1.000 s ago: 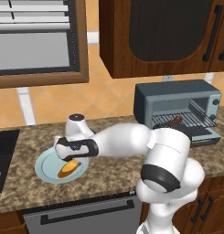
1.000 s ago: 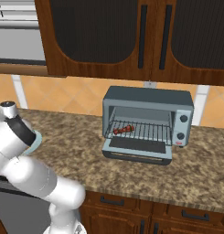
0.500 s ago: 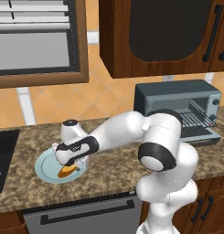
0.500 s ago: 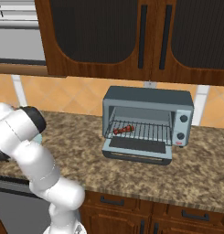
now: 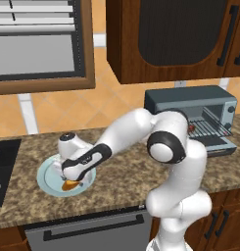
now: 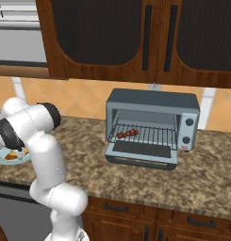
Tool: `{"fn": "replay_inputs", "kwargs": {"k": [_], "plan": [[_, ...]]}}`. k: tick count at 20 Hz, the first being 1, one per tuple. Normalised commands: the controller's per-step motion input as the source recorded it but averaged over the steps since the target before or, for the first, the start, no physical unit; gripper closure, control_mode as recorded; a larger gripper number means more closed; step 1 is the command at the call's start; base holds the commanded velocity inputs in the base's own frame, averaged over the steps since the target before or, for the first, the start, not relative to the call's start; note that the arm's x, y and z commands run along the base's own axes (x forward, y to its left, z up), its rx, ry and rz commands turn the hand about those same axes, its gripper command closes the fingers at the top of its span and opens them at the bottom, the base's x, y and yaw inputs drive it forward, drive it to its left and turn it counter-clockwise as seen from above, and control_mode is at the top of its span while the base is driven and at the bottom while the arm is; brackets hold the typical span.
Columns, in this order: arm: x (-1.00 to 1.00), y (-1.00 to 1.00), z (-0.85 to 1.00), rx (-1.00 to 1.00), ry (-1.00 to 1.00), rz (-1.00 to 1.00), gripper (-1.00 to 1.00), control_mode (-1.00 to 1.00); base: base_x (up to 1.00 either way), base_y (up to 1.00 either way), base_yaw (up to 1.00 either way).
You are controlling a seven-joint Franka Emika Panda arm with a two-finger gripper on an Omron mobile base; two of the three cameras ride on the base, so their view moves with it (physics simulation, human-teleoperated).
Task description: Pick up the kebab skewer and baguette bread, and place them inside the toaster oven. Close the toaster oven door and start by setting the timer.
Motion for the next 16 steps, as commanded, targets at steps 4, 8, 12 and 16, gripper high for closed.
{"fn": "replay_inputs", "kwargs": {"k": [4, 8, 12, 16], "plan": [[0.20, 0.04, -0.11, -0.07, 0.00, 0.00, -1.00, -1.00, 0.00, 0.00, 0.00], [0.21, 0.01, -0.04, -0.04, 0.00, 0.00, -1.00, -1.00, 0.00, 0.00, 0.00], [0.03, 0.00, -0.05, 0.00, 0.00, 0.00, 1.00, -1.00, 0.00, 0.00, 0.00], [-0.16, -0.16, -0.10, 0.07, -0.02, 0.00, 1.00, -1.00, 0.00, 0.00, 0.00]]}}
